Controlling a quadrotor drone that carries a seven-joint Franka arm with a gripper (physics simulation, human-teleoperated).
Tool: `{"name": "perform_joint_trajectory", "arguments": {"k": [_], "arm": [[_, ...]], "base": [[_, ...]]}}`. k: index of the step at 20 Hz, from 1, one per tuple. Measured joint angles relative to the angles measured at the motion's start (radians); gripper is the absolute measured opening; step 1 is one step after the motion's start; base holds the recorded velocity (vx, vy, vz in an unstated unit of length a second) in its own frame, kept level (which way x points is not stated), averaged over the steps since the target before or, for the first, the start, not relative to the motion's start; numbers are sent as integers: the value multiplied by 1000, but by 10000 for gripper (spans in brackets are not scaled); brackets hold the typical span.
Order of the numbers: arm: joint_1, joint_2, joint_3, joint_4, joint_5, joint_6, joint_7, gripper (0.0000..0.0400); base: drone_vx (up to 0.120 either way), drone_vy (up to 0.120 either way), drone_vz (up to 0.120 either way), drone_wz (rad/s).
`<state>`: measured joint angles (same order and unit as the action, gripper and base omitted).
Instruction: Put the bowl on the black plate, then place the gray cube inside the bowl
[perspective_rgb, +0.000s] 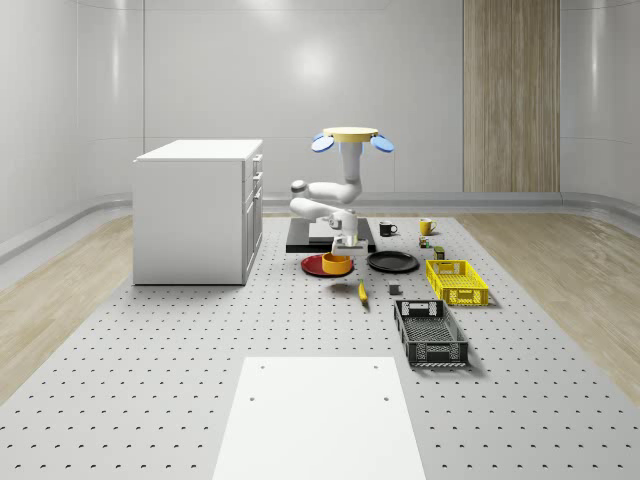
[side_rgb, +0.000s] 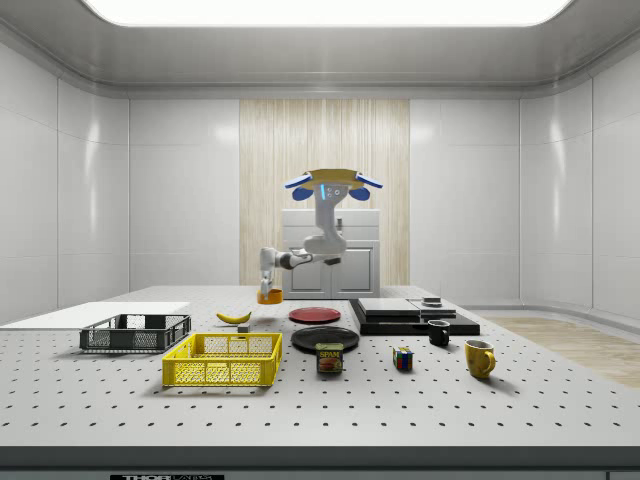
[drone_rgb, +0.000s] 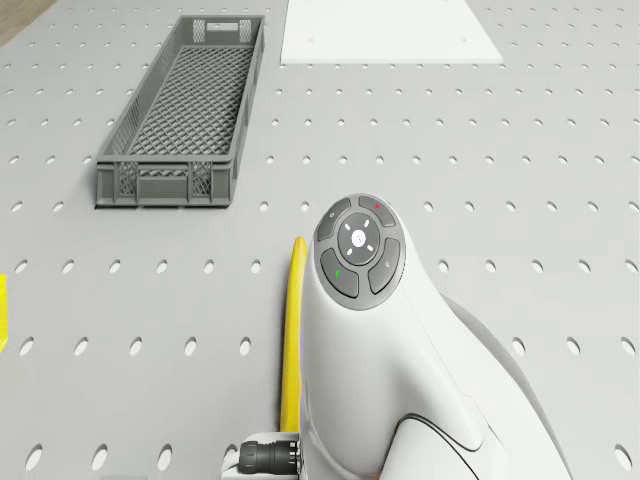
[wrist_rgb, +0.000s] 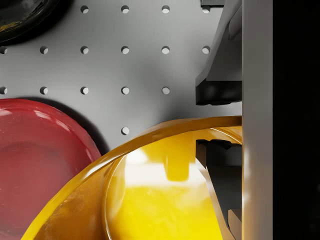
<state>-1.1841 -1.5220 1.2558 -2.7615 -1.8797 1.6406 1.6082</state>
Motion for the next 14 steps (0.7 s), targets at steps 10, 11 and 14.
{"name": "perform_joint_trajectory", "arguments": {"k": [10,11,14], "arm": [[-2,-5,1,0,3,5,1,100],[-2,-6,1,0,3,5,1,100],[-2,-7,1,0,3,7,2,100]], "base": [[-120,120,0,0],[-120,120,0,0],[-120,120,0,0]]}}
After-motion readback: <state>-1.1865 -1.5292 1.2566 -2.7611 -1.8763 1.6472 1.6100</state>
